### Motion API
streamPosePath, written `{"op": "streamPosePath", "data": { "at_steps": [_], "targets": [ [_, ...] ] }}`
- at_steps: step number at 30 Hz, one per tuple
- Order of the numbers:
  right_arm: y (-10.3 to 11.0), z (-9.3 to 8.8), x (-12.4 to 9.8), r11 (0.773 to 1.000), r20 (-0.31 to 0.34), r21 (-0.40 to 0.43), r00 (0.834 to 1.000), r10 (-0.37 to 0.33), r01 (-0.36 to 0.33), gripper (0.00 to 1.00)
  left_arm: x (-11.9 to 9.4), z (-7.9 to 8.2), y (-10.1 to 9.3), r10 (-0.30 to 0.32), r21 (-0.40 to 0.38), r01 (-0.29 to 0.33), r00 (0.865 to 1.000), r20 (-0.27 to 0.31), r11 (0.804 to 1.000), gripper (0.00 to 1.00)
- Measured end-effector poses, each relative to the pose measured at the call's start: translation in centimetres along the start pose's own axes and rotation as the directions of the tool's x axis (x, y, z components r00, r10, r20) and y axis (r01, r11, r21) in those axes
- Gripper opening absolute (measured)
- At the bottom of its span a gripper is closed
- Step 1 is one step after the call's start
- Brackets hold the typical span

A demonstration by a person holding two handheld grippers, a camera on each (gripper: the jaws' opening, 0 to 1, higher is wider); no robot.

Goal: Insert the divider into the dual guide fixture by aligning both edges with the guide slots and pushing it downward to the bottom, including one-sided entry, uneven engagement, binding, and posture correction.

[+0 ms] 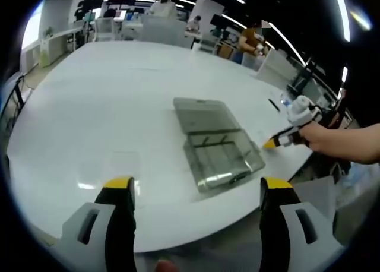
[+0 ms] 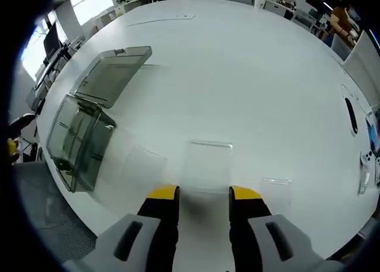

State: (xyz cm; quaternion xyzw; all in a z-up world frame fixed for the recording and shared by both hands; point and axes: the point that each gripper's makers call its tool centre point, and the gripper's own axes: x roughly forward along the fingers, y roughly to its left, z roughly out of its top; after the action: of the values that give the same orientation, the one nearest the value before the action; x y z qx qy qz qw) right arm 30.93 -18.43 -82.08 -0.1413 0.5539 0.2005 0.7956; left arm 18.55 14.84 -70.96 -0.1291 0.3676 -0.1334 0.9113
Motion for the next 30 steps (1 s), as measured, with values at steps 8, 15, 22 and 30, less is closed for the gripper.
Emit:
{"op": "streamPosePath", "data": {
  "at_steps": [8, 15, 22, 30],
  "targets": [
    [0.0, 0.0, 0.2, 1.000, 0.001, 0.004, 1.000, 0.012, -0.012, 0.28, 0.0, 0.0, 0.0, -0.001, -0.002, 0.001, 1.000, 0.000, 1.000, 0.85],
    [0.3, -0.1, 0.0, 1.000, 0.002, 0.002, 1.000, 0.020, -0.020, 0.28, 0.0, -0.1, 0.0, -0.002, -0.005, 0.002, 1.000, 0.000, 1.000, 0.85],
    [0.8, -0.1, -0.9, 1.000, 0.013, -0.014, 1.000, 0.025, -0.024, 0.27, 0.1, -0.1, -0.2, -0.008, -0.004, 0.008, 1.000, -0.001, 1.000, 0.85],
    [0.9, 0.0, -1.1, 0.999, 0.023, -0.016, 0.999, 0.035, -0.035, 0.27, 0.3, -0.1, -0.6, -0.017, -0.002, 0.017, 1.000, -0.003, 1.000, 0.84]
  ]
}}
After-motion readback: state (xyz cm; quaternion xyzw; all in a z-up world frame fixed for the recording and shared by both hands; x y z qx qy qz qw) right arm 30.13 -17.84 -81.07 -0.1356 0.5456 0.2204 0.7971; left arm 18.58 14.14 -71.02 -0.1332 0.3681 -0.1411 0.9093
